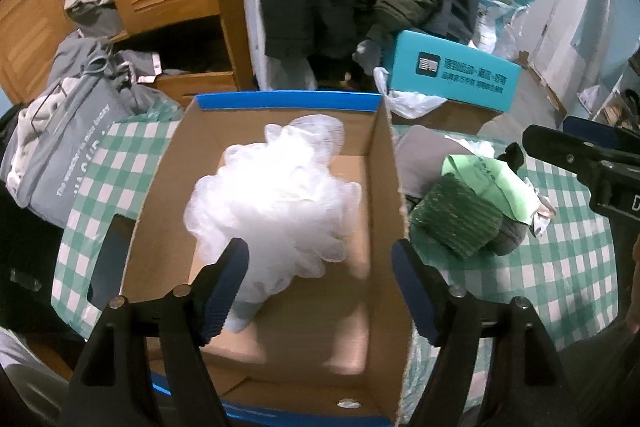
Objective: Organize soft objects
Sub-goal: 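Move the right tool to the grey-and-white cloth bundle and grasp it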
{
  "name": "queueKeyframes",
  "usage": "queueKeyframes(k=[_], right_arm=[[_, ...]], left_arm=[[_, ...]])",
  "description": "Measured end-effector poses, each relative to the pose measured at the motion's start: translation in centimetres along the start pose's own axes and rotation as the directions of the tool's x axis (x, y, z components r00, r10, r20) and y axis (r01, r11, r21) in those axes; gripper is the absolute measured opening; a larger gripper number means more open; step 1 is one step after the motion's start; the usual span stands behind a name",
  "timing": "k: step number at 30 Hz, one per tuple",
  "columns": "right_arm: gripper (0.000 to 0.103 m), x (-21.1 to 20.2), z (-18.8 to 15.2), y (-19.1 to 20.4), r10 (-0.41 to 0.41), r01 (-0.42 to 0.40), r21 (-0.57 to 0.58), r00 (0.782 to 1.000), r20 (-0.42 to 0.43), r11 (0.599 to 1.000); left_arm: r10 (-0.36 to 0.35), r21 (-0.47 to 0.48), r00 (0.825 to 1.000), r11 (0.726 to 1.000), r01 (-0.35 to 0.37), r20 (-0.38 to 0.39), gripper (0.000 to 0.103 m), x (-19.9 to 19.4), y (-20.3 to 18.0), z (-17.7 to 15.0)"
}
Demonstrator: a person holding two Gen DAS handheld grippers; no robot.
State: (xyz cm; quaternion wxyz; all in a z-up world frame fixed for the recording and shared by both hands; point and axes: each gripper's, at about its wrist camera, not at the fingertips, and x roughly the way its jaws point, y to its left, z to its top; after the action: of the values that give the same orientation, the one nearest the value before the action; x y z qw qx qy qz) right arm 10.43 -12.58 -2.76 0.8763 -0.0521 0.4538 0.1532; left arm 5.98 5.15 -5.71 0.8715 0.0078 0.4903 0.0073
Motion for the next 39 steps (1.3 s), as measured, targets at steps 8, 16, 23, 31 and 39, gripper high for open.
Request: queueKeyframes(k=[8,16,23,31,39], right_arm=[[0.076,-0.7,-1.8,-4.2,-0.045,0.045,0.055,0.999,-0.002,0.997],[0.076,-1.1,-4.1,-9.0,-0.081,0.082,0.132,0.997,-0.015,0.988],[0.076,-0.8,-5.5,-12.3,-0.099,0.104,0.149,0.994,-0.043,0.983],[0.076,1.2,-5.0,-14.8,-0.074,0.082,0.068,0.991,-0.112,0.994],[0.076,5.7,-5.9,-18.7,-0.075,0.102,0.123,0.975,-0.207,0.987]], left_arm=[[-0.033,0.044,0.999,0.998,0.034,-0.008,0.077,0.3,-3.5,0.6],[-0.064,0.084,0.997,0.994,0.067,-0.045,0.078,1.7,-7.8,1.1],[-0.064,0.106,0.994,0.992,0.073,-0.087,0.078,3.1,-10.4,2.3],[-0.058,0.081,0.979,0.994,0.075,-0.195,0.079,6.5,-11.6,3.4],[-0.069,-0.02,0.961,0.998,0.066,-0.269,0.079,10.8,-11.6,4.0]])
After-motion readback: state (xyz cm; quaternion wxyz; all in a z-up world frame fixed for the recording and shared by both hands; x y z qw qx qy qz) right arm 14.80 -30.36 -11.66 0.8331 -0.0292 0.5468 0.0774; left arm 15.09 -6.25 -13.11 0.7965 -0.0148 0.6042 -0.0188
